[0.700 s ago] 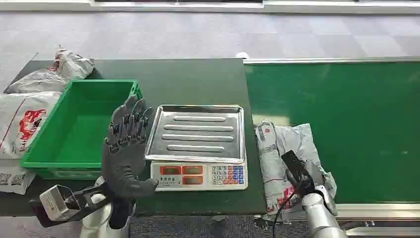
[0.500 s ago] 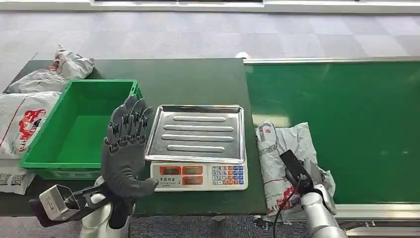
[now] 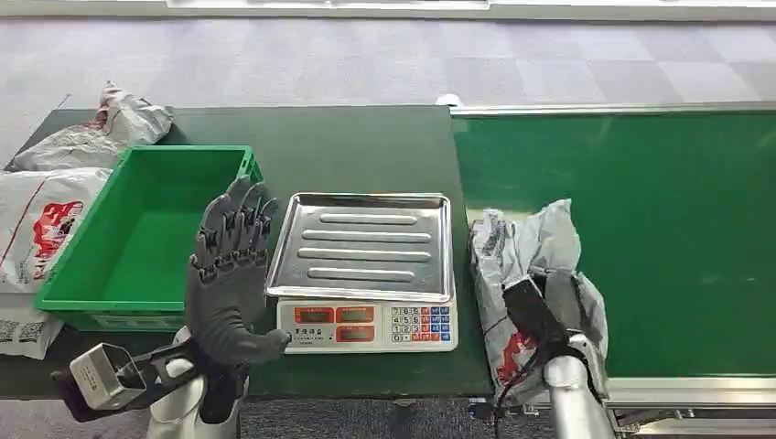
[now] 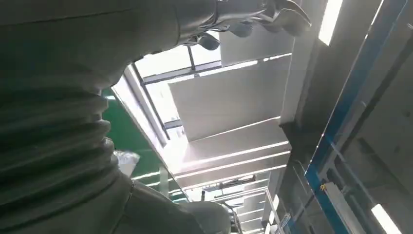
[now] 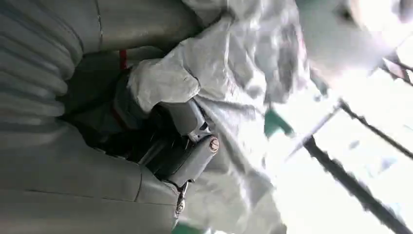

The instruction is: Moved the parcel from conveyor to table for the left to box.

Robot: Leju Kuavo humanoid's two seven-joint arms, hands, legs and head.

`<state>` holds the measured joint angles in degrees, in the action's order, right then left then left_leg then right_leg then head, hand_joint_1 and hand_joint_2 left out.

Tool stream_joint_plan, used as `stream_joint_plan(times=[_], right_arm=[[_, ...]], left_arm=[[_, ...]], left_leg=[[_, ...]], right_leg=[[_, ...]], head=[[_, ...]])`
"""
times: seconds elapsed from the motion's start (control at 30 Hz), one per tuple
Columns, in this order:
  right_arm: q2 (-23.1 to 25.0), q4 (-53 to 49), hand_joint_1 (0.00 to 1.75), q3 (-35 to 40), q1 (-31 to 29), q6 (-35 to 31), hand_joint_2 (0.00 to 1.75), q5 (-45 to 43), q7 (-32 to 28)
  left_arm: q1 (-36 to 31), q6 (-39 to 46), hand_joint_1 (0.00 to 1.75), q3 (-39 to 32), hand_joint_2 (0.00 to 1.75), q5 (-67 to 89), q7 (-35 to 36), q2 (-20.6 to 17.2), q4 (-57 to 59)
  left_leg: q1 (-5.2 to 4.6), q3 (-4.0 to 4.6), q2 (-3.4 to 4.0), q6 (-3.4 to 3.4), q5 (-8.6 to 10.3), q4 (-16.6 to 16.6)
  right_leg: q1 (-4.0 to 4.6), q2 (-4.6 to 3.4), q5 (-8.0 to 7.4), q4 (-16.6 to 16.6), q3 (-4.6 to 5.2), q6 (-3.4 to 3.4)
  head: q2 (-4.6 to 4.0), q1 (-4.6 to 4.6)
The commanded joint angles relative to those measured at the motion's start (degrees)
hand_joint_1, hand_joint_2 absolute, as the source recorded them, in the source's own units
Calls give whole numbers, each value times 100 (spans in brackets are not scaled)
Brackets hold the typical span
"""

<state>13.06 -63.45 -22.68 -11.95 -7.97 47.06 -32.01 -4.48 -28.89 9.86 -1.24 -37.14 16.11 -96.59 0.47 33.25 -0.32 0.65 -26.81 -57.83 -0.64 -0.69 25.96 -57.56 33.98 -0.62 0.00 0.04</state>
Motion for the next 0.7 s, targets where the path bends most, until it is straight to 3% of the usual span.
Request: stream_joint_plan(times=[0.03, 0.1, 0.43, 0.53, 0.6, 0.63, 0.67, 0.7], right_arm=[[694, -4484, 175, 789, 921, -3061, 175, 950, 517], [694, -5127, 175, 489, 858, -3203, 175, 1422, 840], [694, -5717, 175, -7, 512, -3203, 175, 1841, 1185], [694, -5500, 175, 148, 431, -3203, 175, 1468, 1058], [694, -4612, 175, 882, 451, -3203, 175, 868, 561], [542, -3232, 175, 1921, 134, -3074, 175, 419, 162], [664, -2847, 175, 2019, -136, -3203, 175, 658, 277], [487, -2170, 175, 2652, -440, -2793, 175, 8, 203]], left_arm=[[-117, -4, 0, 19, 175, -71, 173, 34, 226], [-140, 60, 0, 76, 175, -83, 150, 33, 268], [-141, 175, 0, 142, 175, -106, 141, 8, 220], [-189, 225, 0, 179, 175, -118, 161, 6, 236], [-234, 268, 0, 232, 175, -166, 186, -34, 259], [-340, 263, 0, 314, 175, -176, 111, -93, 440], [-386, 282, 0, 343, 175, -183, 58, -100, 516], [-475, 246, 0, 420, 175, -207, 2, -139, 634]], left_leg=[[-9, 13, -19, -1, -1, -3], [-6, 13, -26, -1, 1, -2], [-12, 10, -26, -12, -1, -1], [-9, 5, -16, -11, -3, 0], [-7, 0, -3, -10, -5, 0], [-6, -7, 6, -10, -4, 6], [-2, -20, 42, -8, -6, 11], [-5, -13, 46, -9, -8, 8]], right_leg=[[-7, 27, 14, -12, 8, 5], [-5, 32, 14, -6, 4, 3], [-24, 40, 14, 0, 0, -2], [-21, 29, 11, 3, -4, -3], [-19, 14, 7, 5, -5, -4], [-17, 7, 4, 11, -11, -2], [-11, -30, -7, 18, -13, -1], [-14, -36, -6, 11, -13, -3]], head=[[0, 0], [0, 0], [0, 0], [0, 0], [0, 0], [0, 0], [0, 0], [0, 0]])
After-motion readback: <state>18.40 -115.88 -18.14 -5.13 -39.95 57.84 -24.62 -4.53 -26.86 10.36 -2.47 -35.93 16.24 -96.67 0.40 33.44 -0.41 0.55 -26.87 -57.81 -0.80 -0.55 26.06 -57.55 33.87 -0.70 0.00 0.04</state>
